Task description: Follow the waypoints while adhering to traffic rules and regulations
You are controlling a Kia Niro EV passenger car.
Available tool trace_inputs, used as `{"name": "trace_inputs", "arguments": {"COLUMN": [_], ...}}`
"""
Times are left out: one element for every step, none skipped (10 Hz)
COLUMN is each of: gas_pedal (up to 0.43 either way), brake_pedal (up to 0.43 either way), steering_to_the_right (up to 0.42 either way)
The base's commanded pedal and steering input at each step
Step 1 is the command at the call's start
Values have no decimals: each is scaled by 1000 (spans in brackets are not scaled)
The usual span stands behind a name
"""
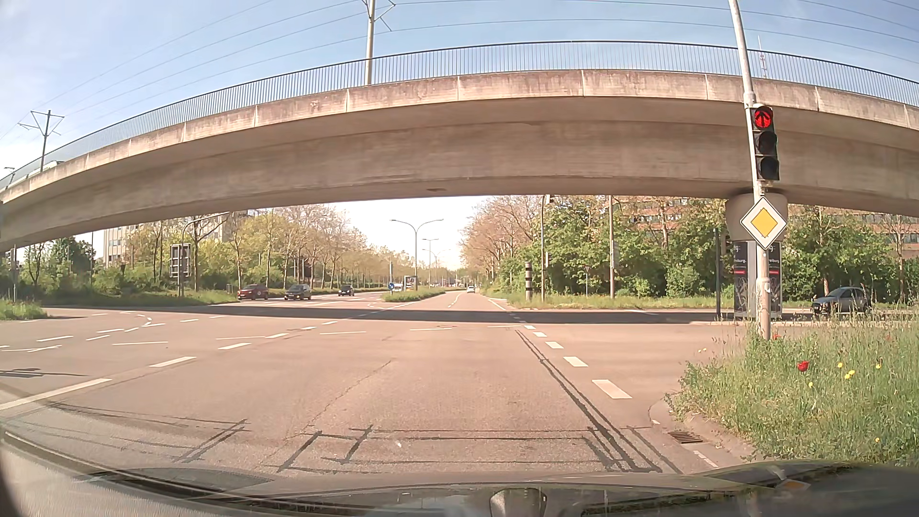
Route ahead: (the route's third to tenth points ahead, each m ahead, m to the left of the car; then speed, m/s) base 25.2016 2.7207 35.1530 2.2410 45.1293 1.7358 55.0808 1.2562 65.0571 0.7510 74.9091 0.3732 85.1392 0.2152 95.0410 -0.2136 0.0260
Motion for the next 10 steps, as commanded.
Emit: {"name": "trace_inputs", "arguments": {"gas_pedal": [0, 0, 0, 0, 0, 0, 0, 0, 0, 0], "brake_pedal": [226, 226, 232, 232, 232, 232, 232, 232, 232, 232], "steering_to_the_right": [13, 13, 11, 8, 7, 7, 7, 7, 6, 6]}}
